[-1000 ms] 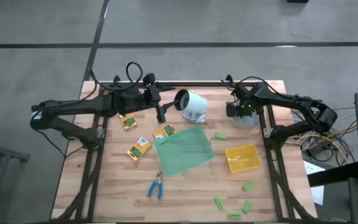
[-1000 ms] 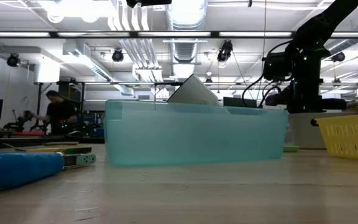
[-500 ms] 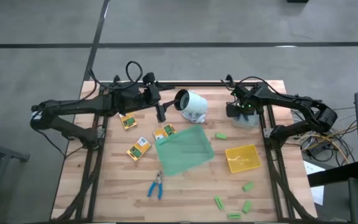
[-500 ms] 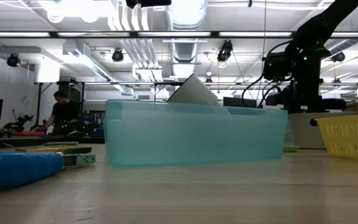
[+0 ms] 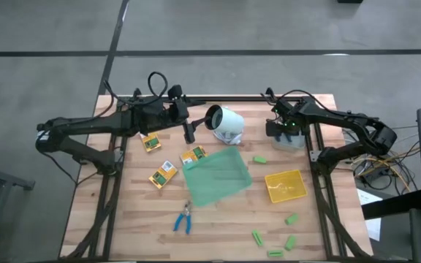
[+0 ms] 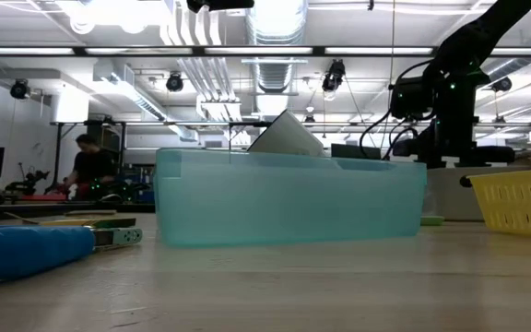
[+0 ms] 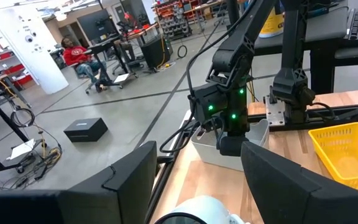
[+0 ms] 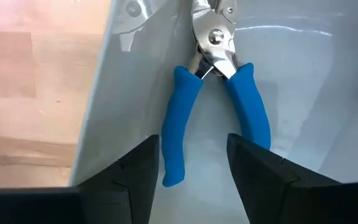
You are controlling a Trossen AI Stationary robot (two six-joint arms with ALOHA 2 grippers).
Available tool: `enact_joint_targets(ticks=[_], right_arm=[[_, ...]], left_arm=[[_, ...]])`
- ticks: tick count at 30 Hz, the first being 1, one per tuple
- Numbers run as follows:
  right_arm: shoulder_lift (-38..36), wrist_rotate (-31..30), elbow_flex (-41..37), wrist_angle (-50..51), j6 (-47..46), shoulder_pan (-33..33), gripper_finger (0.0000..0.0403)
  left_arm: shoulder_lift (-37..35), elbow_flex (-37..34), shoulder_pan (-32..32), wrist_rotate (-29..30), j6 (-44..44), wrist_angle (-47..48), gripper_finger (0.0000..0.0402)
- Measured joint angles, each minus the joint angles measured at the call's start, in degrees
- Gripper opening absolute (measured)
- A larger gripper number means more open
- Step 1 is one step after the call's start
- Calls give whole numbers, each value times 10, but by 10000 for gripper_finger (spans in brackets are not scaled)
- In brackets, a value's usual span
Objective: Pick & Place School Supplies
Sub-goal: Put the blue plier into the gray bin
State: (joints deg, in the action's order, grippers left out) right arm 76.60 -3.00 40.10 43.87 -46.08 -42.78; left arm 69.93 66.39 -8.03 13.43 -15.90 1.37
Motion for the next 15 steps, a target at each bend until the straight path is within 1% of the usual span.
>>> enact_joint_targets(ticks=[8, 12, 15], right_arm=[[-11, 0, 0, -1, 0, 0, 164], [-41, 1, 0, -1, -2, 0, 159], [-79, 7, 0, -1, -3, 0, 157]], left_arm=[[0, 0, 0, 0, 0, 0, 241], [0, 0, 0, 0, 0, 0, 241], [0, 0, 0, 0, 0, 0, 241]])
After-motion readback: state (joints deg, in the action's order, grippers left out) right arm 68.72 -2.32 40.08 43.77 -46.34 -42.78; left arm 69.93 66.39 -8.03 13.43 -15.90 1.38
